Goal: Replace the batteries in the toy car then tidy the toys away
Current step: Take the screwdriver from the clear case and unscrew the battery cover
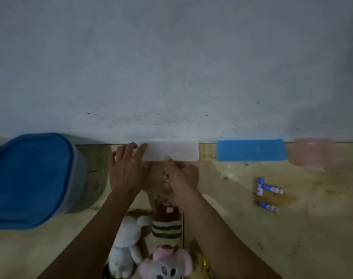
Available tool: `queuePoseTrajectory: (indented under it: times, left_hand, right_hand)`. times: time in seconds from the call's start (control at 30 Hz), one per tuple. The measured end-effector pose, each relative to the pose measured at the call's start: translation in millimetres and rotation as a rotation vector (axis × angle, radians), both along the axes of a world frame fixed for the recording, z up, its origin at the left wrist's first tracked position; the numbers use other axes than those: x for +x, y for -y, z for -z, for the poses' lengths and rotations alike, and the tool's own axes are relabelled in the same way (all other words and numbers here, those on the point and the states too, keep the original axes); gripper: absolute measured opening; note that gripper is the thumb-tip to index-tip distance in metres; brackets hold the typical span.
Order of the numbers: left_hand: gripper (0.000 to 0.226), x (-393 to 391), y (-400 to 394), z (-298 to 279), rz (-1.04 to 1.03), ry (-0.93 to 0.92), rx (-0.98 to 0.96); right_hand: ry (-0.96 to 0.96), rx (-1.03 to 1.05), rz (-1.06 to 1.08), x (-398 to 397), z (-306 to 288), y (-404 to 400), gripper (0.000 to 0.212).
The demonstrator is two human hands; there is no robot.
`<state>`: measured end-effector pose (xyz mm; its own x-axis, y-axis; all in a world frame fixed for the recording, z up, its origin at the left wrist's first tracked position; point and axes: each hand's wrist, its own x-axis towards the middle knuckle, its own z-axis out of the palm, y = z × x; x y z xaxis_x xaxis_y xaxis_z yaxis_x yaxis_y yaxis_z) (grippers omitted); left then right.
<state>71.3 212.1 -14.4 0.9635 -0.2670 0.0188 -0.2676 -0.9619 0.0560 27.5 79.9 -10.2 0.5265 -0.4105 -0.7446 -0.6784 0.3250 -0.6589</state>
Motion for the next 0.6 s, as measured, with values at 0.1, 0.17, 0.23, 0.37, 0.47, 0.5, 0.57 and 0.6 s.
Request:
queuePoseTrajectory:
  times: [0.1,0.17,0.23,0.37,0.47,0.5,0.57,0.6]
  left_hand:
    - [0.054,17.2,-13.6,5.7,0.138,0.063,-0.007]
    - [0.053,23.1,-20.7,8.4,0.203,0.106,-0.015]
    - [0.055,25.4,-25.3,10.8,0.231,0.131,-0.018]
    - [0.056,30.1,-27.9,12.6,0.274,0.147,0.001]
    - [0.061,35.1,-27.6,10.1,0.266,0.12,-0.004]
    - [0.063,36.2,-26.5,9.6,0.261,0.107,-0.001]
    - [0.063,36.0,-25.6,9.8,0.265,0.104,0.012]
    - [0.063,35.6,-26.0,10.3,0.268,0.11,0.013]
  right_hand:
    - [-0.011,0.133,0.255,14.1,6.1,-19.6,0.033]
    - [0.003,0.185,0.359,18.8,5.2,-28.0,0.032]
    - [0.013,0.22,0.418,20.3,0.9,-32.7,0.033]
    - [-0.012,0.182,0.369,17.2,-6.1,-32.8,0.033]
    - [0.007,0.141,0.322,18.2,-13.1,-31.5,0.035]
    - [0.017,0.128,0.321,19.5,-14.0,-30.5,0.034]
    - [0.02,0.12,0.321,18.7,-15.9,-29.7,0.033]
    - [0.017,0.125,0.311,17.7,-16.2,-29.2,0.033]
